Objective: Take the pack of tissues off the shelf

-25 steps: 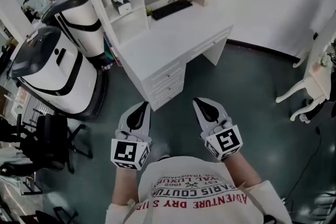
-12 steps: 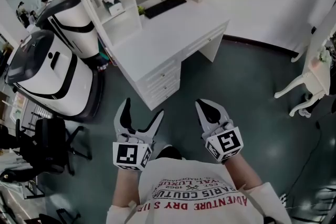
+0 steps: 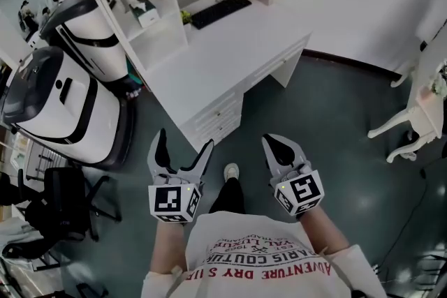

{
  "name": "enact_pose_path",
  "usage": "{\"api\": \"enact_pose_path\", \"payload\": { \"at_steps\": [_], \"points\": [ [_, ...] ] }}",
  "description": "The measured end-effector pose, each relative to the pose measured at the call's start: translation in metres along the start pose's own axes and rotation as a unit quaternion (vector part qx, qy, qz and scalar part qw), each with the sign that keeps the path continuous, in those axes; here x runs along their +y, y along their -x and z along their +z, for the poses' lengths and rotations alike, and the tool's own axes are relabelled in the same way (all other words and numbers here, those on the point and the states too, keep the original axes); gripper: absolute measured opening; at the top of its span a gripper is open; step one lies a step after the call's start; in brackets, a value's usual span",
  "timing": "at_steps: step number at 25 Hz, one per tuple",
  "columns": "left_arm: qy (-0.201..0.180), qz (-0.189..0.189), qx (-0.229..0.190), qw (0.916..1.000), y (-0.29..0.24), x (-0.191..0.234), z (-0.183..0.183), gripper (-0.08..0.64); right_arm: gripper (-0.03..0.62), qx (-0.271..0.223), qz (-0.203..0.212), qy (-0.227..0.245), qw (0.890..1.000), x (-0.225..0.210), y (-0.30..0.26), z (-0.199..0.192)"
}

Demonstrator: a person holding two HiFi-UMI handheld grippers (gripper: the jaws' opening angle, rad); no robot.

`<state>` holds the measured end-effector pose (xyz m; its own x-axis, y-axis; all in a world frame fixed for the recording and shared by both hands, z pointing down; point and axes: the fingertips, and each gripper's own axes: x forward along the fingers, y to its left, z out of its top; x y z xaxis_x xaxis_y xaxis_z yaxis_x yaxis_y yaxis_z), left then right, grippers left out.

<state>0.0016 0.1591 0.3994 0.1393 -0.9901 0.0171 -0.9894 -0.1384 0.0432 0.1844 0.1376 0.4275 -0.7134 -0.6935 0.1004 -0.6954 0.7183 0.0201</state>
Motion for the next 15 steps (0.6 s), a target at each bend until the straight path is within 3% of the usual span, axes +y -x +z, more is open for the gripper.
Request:
{"api": "enact_pose_path", "payload": {
  "at_steps": [15],
  "points": [
    [-0.003,0.037,-0.013,0.9992,-0.22,0.145,0.033,0.499,0.0,-0.01,0.038,0.024,0.999,-0.1,-0.261,0.06]
  ]
}}
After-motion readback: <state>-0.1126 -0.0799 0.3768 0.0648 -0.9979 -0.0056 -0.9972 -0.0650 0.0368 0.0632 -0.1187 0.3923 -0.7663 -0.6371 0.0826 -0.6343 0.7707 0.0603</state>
